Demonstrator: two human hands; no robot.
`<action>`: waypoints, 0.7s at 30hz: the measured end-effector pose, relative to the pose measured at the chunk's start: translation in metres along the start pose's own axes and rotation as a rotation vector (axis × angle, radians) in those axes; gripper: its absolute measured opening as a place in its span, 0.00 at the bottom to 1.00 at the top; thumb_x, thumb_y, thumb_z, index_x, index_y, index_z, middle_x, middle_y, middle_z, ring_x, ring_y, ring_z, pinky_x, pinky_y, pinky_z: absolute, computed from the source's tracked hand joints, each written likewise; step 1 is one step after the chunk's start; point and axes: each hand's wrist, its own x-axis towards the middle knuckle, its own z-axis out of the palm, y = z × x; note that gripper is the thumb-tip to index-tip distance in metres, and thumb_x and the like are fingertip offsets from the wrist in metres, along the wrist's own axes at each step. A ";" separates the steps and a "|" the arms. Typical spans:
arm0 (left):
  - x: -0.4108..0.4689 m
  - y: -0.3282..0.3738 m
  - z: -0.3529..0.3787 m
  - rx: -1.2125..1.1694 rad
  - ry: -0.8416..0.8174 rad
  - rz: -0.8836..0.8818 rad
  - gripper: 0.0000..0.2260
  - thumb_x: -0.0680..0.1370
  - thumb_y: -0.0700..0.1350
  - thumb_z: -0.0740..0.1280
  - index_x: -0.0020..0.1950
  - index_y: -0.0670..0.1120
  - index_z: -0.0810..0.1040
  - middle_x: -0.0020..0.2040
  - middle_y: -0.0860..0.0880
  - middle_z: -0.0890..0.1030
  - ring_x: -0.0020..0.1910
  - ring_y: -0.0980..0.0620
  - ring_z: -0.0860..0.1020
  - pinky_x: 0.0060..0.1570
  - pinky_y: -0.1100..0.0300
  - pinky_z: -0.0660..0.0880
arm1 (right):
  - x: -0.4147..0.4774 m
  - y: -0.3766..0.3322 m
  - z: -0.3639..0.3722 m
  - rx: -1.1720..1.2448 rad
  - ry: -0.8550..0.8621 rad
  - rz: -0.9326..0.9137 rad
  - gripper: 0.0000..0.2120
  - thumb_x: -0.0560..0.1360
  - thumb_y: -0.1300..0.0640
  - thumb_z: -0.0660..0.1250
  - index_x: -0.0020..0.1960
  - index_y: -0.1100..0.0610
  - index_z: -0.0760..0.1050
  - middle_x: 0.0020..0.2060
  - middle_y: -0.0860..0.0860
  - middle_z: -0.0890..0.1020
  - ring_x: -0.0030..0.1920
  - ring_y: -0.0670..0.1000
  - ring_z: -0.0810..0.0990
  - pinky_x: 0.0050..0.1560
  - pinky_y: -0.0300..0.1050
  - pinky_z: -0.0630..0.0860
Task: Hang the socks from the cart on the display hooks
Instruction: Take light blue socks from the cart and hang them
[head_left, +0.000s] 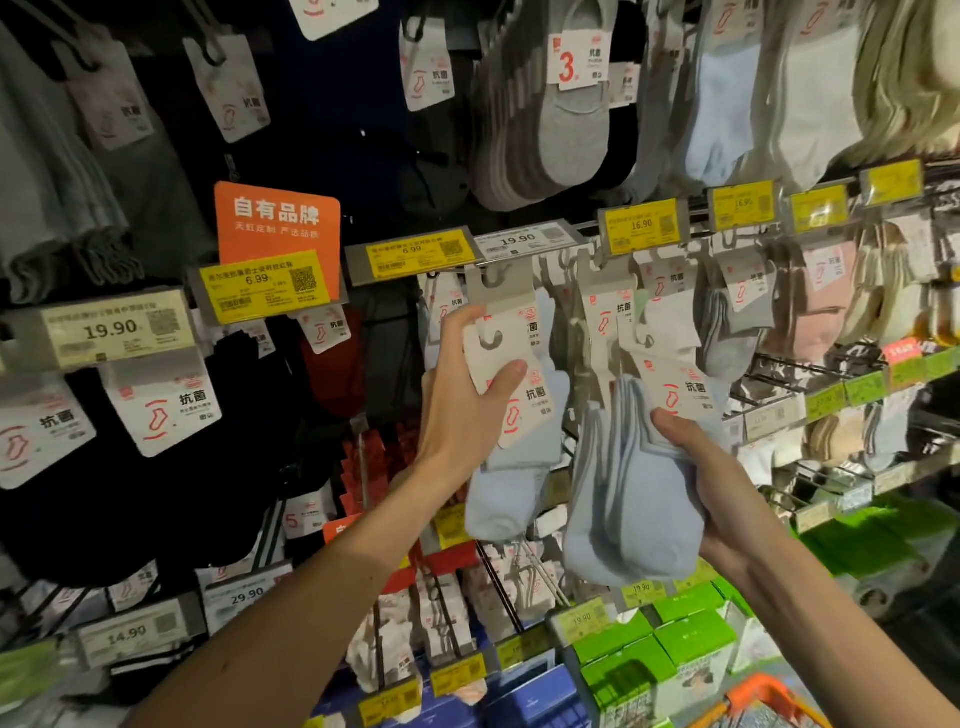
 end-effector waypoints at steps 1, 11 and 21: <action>0.004 0.001 0.000 0.013 -0.014 0.013 0.25 0.78 0.40 0.71 0.60 0.66 0.64 0.55 0.52 0.81 0.54 0.52 0.81 0.45 0.61 0.81 | 0.000 -0.001 0.000 0.000 0.001 -0.007 0.16 0.67 0.54 0.68 0.53 0.55 0.81 0.43 0.53 0.87 0.39 0.51 0.87 0.35 0.42 0.82; 0.036 0.017 0.010 0.073 0.032 0.139 0.24 0.77 0.45 0.71 0.66 0.64 0.64 0.55 0.49 0.81 0.52 0.48 0.80 0.51 0.42 0.79 | 0.001 0.007 0.002 -0.027 -0.030 -0.002 0.20 0.66 0.56 0.70 0.57 0.57 0.80 0.47 0.56 0.87 0.41 0.53 0.87 0.35 0.42 0.82; 0.055 0.018 0.017 0.141 0.120 0.211 0.28 0.78 0.39 0.71 0.71 0.56 0.63 0.43 0.37 0.82 0.37 0.51 0.78 0.39 0.70 0.72 | 0.003 0.011 -0.001 -0.052 -0.070 0.003 0.18 0.69 0.57 0.69 0.58 0.58 0.80 0.49 0.58 0.87 0.43 0.55 0.87 0.36 0.44 0.82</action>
